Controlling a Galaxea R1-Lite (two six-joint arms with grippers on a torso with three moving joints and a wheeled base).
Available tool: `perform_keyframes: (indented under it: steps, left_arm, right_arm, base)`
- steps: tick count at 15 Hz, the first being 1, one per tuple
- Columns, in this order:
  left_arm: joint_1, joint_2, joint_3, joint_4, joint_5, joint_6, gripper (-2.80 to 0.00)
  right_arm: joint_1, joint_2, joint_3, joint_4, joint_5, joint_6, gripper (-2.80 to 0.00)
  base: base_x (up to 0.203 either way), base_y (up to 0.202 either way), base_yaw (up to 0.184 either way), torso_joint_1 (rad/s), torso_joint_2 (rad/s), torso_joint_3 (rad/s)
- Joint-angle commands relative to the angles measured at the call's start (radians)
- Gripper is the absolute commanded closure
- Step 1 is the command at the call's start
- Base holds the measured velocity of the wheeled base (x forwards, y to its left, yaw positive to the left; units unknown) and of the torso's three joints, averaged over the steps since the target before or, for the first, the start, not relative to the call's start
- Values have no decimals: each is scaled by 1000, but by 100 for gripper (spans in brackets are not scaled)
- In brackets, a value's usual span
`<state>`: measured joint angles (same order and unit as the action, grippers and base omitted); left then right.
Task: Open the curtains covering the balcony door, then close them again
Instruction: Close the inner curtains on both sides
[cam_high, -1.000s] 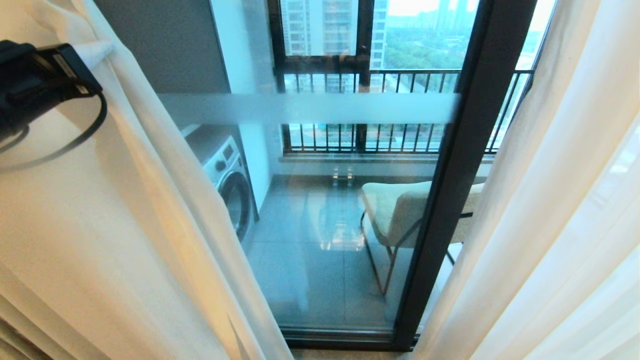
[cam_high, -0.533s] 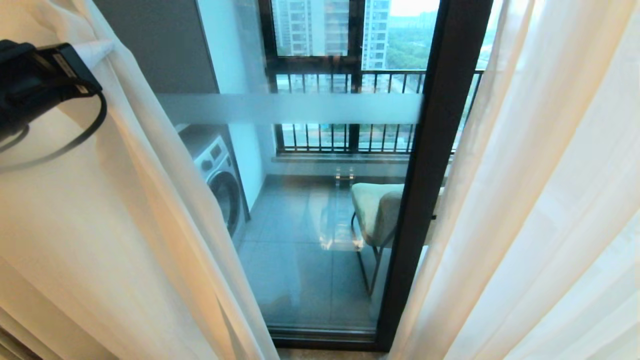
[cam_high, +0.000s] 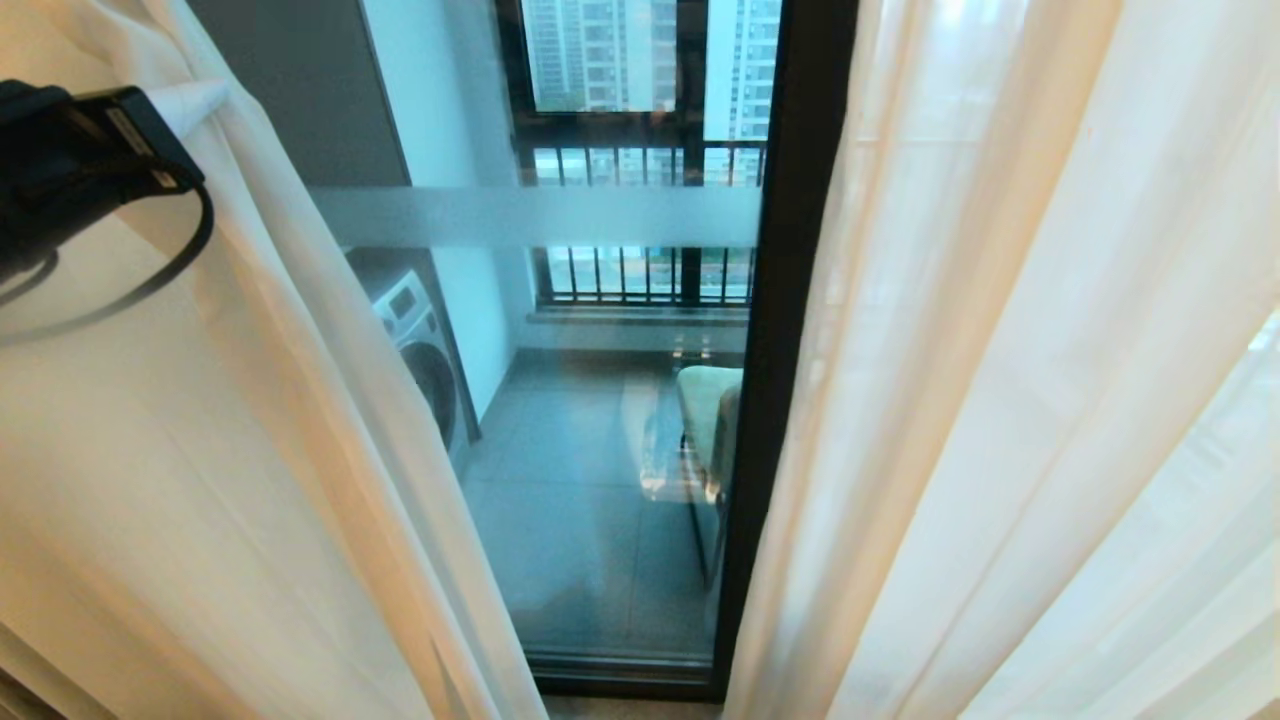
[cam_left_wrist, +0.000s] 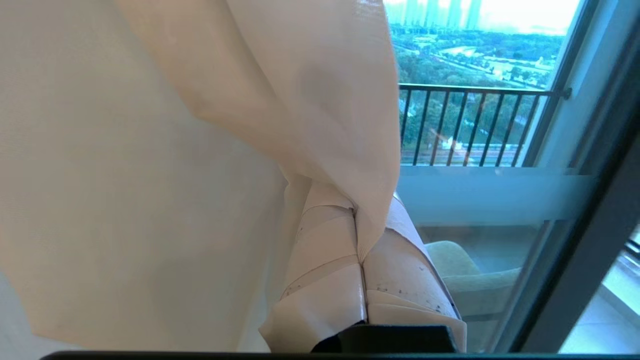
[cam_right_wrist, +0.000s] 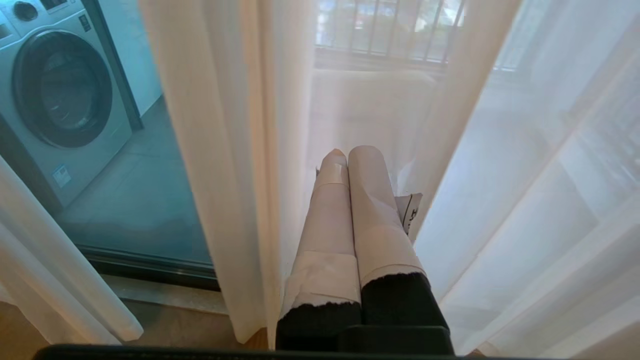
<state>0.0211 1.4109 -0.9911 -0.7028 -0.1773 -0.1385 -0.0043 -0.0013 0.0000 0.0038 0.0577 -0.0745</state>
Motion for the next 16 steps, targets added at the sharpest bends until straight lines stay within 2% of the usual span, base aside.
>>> perform_keyframes:
  steps: [1, 16]
  left_arm:
    - [0, 0, 0, -4, -1, -1, 0]
    - [-6, -28, 23, -4, -1, -1, 0]
  right_arm:
    - [0, 1, 0, 1, 1, -1, 0]
    - [0, 1, 0, -1, 1, -1, 0]
  base:
    - [0, -188, 2, 2, 7, 2]
    - [0, -185, 1, 3, 2, 3]
